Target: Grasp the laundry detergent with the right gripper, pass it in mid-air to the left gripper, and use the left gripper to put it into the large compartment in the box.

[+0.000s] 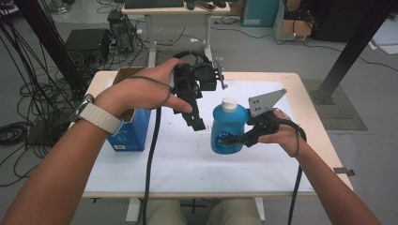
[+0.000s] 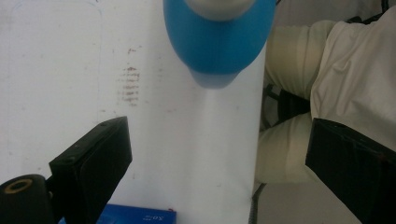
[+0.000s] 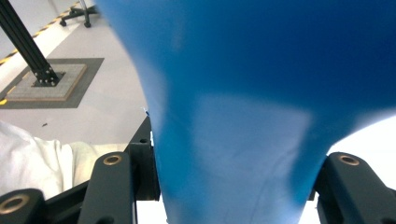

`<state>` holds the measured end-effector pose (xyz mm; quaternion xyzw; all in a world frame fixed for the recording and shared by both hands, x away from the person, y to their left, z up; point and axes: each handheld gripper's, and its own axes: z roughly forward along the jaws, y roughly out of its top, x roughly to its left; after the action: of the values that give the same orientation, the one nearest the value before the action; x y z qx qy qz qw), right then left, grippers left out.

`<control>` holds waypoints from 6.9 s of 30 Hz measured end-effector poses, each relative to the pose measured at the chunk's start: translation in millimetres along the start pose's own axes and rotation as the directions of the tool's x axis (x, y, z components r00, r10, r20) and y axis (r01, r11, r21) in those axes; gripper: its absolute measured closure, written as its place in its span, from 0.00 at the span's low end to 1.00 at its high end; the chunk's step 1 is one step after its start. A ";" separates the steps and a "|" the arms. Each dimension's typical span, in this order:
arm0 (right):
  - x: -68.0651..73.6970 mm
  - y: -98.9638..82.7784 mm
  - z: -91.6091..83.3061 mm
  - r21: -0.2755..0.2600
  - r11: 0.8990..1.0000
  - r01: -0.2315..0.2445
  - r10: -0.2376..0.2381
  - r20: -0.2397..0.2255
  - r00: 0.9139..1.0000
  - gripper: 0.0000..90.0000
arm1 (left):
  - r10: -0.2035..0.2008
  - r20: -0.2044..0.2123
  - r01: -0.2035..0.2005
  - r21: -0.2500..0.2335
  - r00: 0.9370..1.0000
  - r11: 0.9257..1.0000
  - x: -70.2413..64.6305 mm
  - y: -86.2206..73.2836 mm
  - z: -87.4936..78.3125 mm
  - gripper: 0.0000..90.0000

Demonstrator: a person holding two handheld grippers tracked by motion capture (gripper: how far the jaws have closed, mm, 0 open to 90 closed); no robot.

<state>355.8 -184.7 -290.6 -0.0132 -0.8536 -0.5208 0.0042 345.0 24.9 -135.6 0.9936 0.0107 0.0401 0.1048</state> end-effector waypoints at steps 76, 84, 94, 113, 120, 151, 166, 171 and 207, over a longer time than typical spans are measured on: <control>-3.4 0.2 32.6 0.053 0.999 0.007 -0.005 -0.034 0.999 0.48 | 0.011 0.013 -0.011 0.005 1.000 1.000 8.2 22.1 18.4 0.08; -3.7 0.5 32.6 0.050 0.999 0.002 0.000 -0.036 0.999 0.48 | 0.013 0.015 -0.013 0.010 1.000 1.000 8.3 22.8 18.5 0.08; -4.6 -0.1 32.3 0.049 0.999 0.004 -0.002 -0.029 1.000 0.48 | 0.012 0.015 -0.012 0.008 1.000 1.000 8.2 22.6 18.1 0.08; -6.1 -0.2 32.0 0.047 0.999 0.002 -0.001 -0.030 1.000 0.48 | 0.009 0.016 -0.009 0.010 1.000 1.000 8.2 22.5 18.1 0.08; -6.5 -0.4 31.6 0.046 0.999 -0.001 0.002 -0.031 1.000 0.48 | 0.010 0.016 -0.010 0.011 1.000 1.000 7.9 22.4 17.7 0.08; -8.2 -1.0 32.3 0.040 0.999 0.011 -0.009 -0.032 0.999 0.48 | 0.012 0.016 -0.012 0.012 1.000 1.000 7.9 22.8 16.9 0.08; -8.7 -1.0 32.1 0.039 0.999 0.009 -0.007 -0.030 1.000 0.48 | 0.012 0.017 -0.012 0.012 1.000 1.000 7.8 23.2 17.2 0.09; -8.6 -1.1 32.0 0.039 0.999 0.009 -0.007 -0.030 1.000 0.48 | 0.011 0.018 -0.011 0.010 1.000 1.000 7.8 23.2 17.2 0.09; -9.5 -1.6 31.7 0.042 0.999 -0.002 0.003 -0.028 1.000 0.48 | 0.008 0.017 -0.008 -0.013 1.000 1.000 7.6 22.7 18.6 0.09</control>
<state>365.5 -157.4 -306.7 -0.0067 -0.8641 -0.5029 0.0172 354.3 -0.9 -148.4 0.9932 0.0056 0.0319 0.1114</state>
